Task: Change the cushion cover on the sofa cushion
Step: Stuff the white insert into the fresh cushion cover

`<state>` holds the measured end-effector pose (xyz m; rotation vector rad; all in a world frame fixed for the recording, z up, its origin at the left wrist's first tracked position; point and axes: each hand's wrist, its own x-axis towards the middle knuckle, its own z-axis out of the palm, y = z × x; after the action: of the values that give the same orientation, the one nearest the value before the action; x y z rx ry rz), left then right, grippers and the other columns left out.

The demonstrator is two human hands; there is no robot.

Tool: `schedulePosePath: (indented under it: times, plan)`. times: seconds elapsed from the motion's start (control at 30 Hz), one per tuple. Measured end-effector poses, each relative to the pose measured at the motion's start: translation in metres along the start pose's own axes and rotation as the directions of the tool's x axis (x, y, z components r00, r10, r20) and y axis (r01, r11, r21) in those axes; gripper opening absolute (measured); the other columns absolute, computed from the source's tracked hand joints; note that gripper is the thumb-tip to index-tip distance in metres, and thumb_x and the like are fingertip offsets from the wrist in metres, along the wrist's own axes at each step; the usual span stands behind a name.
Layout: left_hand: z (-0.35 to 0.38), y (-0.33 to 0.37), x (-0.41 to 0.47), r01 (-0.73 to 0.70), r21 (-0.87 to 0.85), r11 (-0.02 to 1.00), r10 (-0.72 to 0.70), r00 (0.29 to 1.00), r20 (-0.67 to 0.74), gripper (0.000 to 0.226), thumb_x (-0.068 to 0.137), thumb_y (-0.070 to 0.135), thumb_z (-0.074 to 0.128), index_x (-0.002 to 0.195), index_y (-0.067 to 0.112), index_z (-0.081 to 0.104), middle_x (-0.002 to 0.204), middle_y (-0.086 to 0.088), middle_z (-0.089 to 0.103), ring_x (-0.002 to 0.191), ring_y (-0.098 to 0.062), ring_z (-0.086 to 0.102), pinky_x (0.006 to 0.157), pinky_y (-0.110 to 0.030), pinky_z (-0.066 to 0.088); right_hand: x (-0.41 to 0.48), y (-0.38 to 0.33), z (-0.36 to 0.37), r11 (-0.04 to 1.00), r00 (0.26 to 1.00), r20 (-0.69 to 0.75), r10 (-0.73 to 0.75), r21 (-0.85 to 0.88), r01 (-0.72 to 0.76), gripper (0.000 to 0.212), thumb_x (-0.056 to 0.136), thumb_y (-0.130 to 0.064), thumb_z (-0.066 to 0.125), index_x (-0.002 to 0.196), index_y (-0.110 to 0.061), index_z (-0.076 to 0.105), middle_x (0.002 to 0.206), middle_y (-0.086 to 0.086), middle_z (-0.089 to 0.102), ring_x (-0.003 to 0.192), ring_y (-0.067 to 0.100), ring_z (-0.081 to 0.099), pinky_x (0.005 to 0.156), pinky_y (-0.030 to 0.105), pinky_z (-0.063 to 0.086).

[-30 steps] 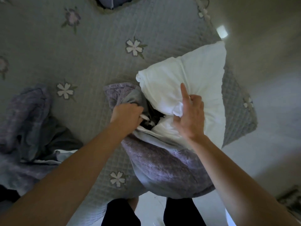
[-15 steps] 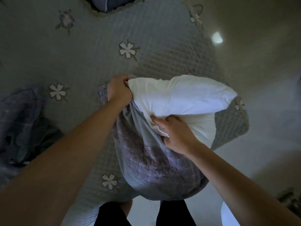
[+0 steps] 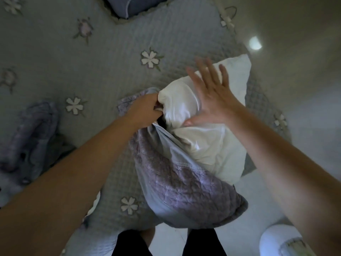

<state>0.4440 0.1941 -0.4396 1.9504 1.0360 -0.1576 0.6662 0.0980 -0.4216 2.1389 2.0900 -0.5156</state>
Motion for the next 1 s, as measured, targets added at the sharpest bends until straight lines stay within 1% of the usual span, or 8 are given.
schedulePosePath:
  times: [0.13,0.2,0.27,0.47,0.67,0.77,0.87,1.0]
  plan:
    - [-0.007,-0.013,-0.009,-0.061,0.018,0.998,0.061,0.998,-0.017,0.045,0.069,0.037,0.075,0.106,0.012,0.068,0.09,0.003,0.067,0.082,-0.017,0.063,0.072,-0.03,0.048,0.014,-0.005,0.003,0.999,0.986,0.165,-0.032,0.021,0.029,0.084,0.086,-0.062,0.057,0.153,-0.022,0.025,0.133,0.01,0.055,0.128,0.031,0.047,0.118,0.048,0.017]
    - [-0.007,-0.023,-0.01,-0.003,0.065,0.998,0.01,0.994,-0.105,0.04,0.071,0.044,0.063,0.095,0.014,0.073,0.083,-0.005,0.072,0.077,-0.024,0.066,0.072,-0.038,0.054,0.007,-0.009,-0.01,0.992,0.991,0.087,-0.104,0.085,0.097,0.049,0.091,-0.052,0.057,0.13,-0.024,0.053,0.11,-0.001,0.063,0.11,0.027,0.057,0.109,0.041,0.029]
    - [-0.008,-0.027,-0.008,0.06,0.113,0.992,-0.044,0.989,-0.14,0.035,0.078,0.039,0.055,0.093,0.013,0.074,0.083,-0.013,0.071,0.077,-0.03,0.066,0.072,-0.042,0.054,-0.008,-0.014,-0.023,0.98,0.98,0.112,-0.166,0.133,0.151,0.019,0.09,-0.047,0.059,0.095,-0.029,0.055,0.086,-0.014,0.051,0.094,0.021,0.056,0.103,0.04,0.03]
    - [-0.016,-0.002,0.004,-0.007,0.324,0.946,-0.008,0.999,0.046,0.022,0.086,0.019,0.057,0.074,0.003,0.066,0.071,-0.017,0.063,0.066,-0.029,0.055,0.061,-0.036,0.04,-0.027,-0.01,-0.031,0.985,0.915,0.365,-0.172,0.072,0.157,0.035,0.092,-0.052,0.053,0.07,-0.032,0.035,0.078,-0.013,0.052,0.087,0.016,0.055,0.101,0.04,0.027]
    - [-0.021,0.034,0.006,-0.183,0.157,0.97,0.221,0.937,-0.269,0.015,0.088,0.02,0.069,0.091,0.008,0.078,0.084,-0.007,0.07,0.076,-0.017,0.061,0.074,-0.021,0.044,-0.013,-0.044,-0.027,0.978,0.887,0.417,-0.198,0.018,0.21,0.028,0.093,-0.059,0.046,0.086,-0.032,0.046,0.097,-0.008,0.065,0.102,0.02,0.06,0.102,0.042,0.03]
    - [-0.011,0.043,0.002,-0.185,0.054,0.981,0.192,0.905,-0.379,0.012,0.085,0.019,0.073,0.09,0.01,0.078,0.085,-0.005,0.072,0.075,-0.009,0.06,0.071,-0.006,0.041,-0.006,-0.069,-0.018,0.98,0.922,0.341,-0.184,-0.013,0.201,0.024,0.095,-0.047,0.047,0.1,-0.031,0.062,0.106,-0.003,0.069,0.107,0.022,0.06,0.099,0.04,0.031]
    - [-0.01,0.039,0.007,-0.071,-0.011,0.997,0.062,0.932,-0.358,0.013,0.087,0.023,0.071,0.092,0.014,0.078,0.091,-0.001,0.074,0.081,-0.009,0.065,0.078,-0.015,0.049,-0.003,-0.107,0.004,0.974,0.96,0.184,-0.21,-0.049,0.222,0.027,0.098,-0.023,0.041,0.101,-0.015,0.068,0.104,0.005,0.068,0.108,0.026,0.057,0.105,0.039,0.032]
    - [-0.015,0.012,0.002,0.129,-0.126,0.984,-0.164,0.932,-0.324,0.012,0.085,0.025,0.073,0.092,0.016,0.077,0.087,0.003,0.071,0.081,-0.01,0.066,0.07,-0.012,0.046,-0.015,-0.083,0.008,0.947,0.972,-0.02,-0.232,0.223,0.231,0.041,0.084,-0.031,0.061,0.122,-0.015,0.061,0.127,0.006,0.06,0.122,0.025,0.052,0.11,0.041,0.031]
